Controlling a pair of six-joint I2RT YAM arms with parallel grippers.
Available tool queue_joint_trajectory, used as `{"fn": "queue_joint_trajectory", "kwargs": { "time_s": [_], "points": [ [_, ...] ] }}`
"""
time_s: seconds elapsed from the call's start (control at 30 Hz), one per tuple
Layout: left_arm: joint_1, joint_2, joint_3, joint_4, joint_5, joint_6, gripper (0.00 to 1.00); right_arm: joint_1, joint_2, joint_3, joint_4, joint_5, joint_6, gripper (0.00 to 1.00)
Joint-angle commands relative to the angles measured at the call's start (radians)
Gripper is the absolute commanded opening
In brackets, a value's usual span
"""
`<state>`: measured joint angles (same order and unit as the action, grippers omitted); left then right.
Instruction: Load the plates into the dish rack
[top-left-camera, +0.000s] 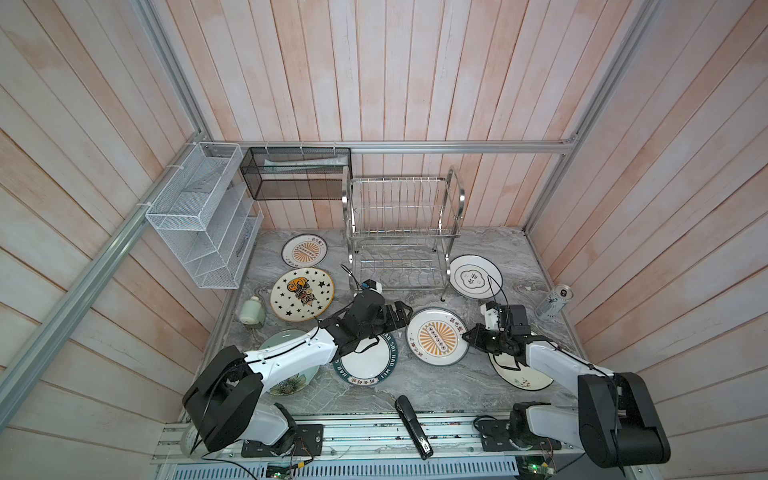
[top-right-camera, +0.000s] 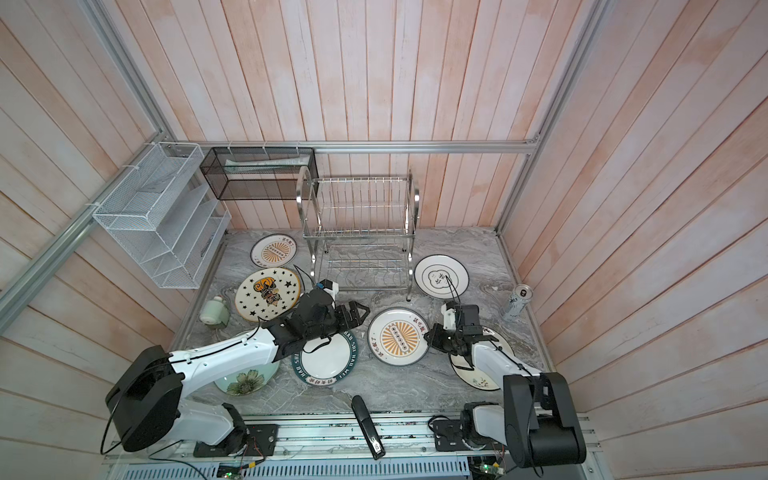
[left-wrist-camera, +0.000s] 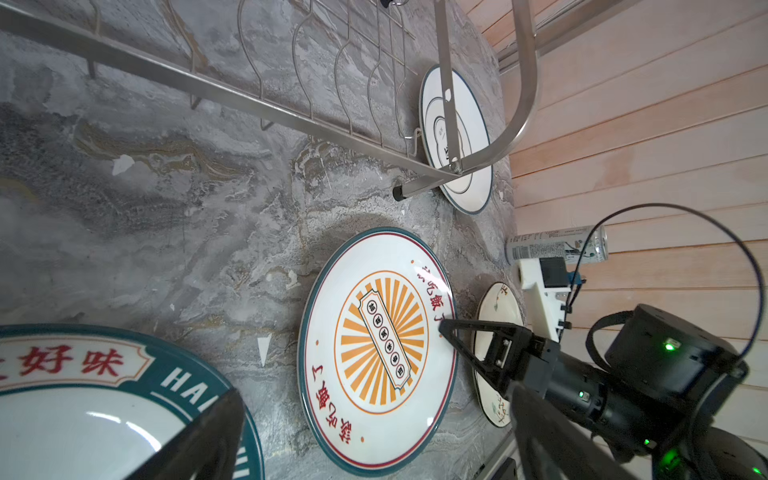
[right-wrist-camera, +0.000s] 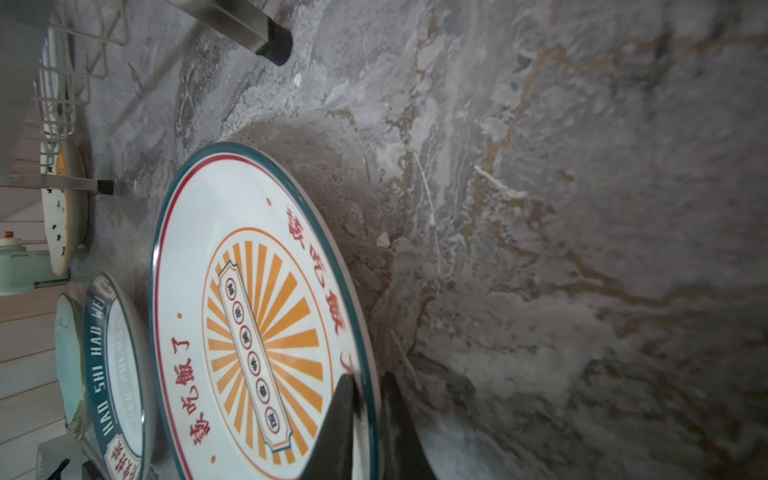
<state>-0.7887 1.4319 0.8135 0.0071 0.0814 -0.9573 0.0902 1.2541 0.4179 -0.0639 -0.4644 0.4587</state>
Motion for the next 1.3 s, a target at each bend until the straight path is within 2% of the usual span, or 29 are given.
{"fn": "queue_joint_trajectory", "kwargs": {
  "time_s": [0.0, 0.17, 0.47, 0.9, 1.27],
  "points": [
    [-0.004, 0.016, 0.021, -0.025, 0.018, 0.028, 1.00, 0.003, 0.021, 0.008, -0.021, 0.029, -0.016, 0.08],
    [-0.004, 0.019, 0.017, -0.027, 0.021, 0.029, 1.00, 0.004, 0.009, 0.010, -0.027, 0.030, -0.018, 0.00],
    [-0.005, 0.012, 0.015, -0.021, 0.032, 0.040, 0.99, -0.009, -0.042, 0.022, -0.040, -0.006, -0.016, 0.00],
    [-0.004, -0.008, -0.008, 0.000, 0.025, 0.032, 0.97, -0.122, -0.186, 0.025, -0.036, -0.209, 0.014, 0.00],
    [-0.004, -0.017, -0.005, 0.026, 0.072, 0.019, 0.95, -0.133, -0.280, 0.042, -0.025, -0.332, 0.044, 0.00]
  ]
}}
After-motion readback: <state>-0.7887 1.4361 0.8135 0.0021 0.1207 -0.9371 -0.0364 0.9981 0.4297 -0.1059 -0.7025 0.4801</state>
